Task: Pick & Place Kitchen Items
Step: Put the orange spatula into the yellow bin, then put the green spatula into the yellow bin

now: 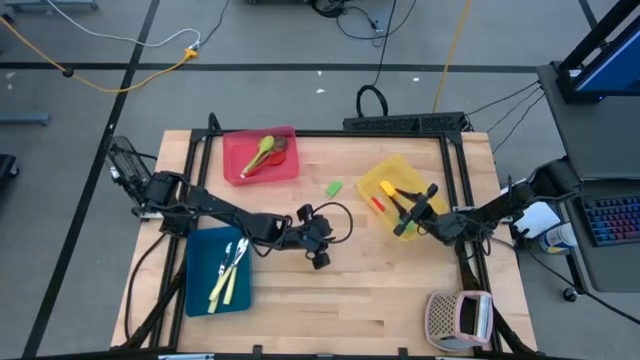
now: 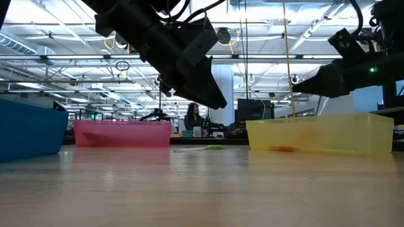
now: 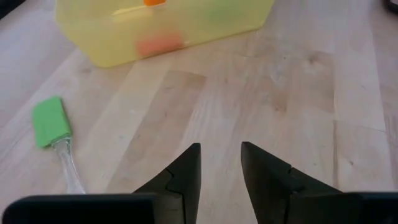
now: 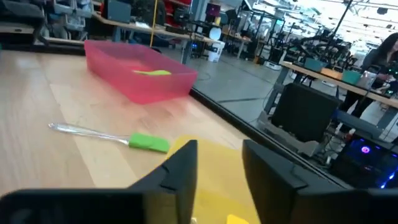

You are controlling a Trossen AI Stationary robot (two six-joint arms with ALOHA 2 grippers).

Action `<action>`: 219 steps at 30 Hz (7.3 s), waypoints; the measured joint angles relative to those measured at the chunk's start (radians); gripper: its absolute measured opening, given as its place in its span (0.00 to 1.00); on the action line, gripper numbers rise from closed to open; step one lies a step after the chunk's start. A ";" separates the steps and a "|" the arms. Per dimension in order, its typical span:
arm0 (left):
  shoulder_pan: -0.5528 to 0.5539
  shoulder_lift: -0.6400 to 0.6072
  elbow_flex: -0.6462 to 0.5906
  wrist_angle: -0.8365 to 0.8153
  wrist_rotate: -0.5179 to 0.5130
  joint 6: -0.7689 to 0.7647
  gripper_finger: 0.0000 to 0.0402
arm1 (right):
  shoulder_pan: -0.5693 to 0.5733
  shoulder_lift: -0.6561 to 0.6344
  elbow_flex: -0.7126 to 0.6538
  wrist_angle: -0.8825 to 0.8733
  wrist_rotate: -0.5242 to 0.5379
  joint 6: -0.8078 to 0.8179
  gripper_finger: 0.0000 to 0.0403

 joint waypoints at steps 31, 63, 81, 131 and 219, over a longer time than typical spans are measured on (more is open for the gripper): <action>0.140 0.010 -0.001 -0.018 0.026 -0.124 0.30 | 0.175 -0.001 0.051 0.254 -0.185 -0.237 0.47; 0.376 0.151 -0.001 0.198 0.111 -0.044 0.30 | 0.174 -0.001 0.052 0.171 -0.183 -0.152 0.44; 0.422 0.275 0.003 0.264 0.238 -0.071 0.30 | 0.173 -0.001 0.052 0.202 -0.182 -0.194 0.42; 0.420 0.227 0.000 0.197 0.147 0.046 0.55 | 0.173 -0.001 0.052 0.186 -0.184 -0.179 0.42; 0.476 0.285 -0.002 0.443 0.200 0.237 0.41 | 0.173 0.000 0.052 0.185 -0.183 -0.179 0.42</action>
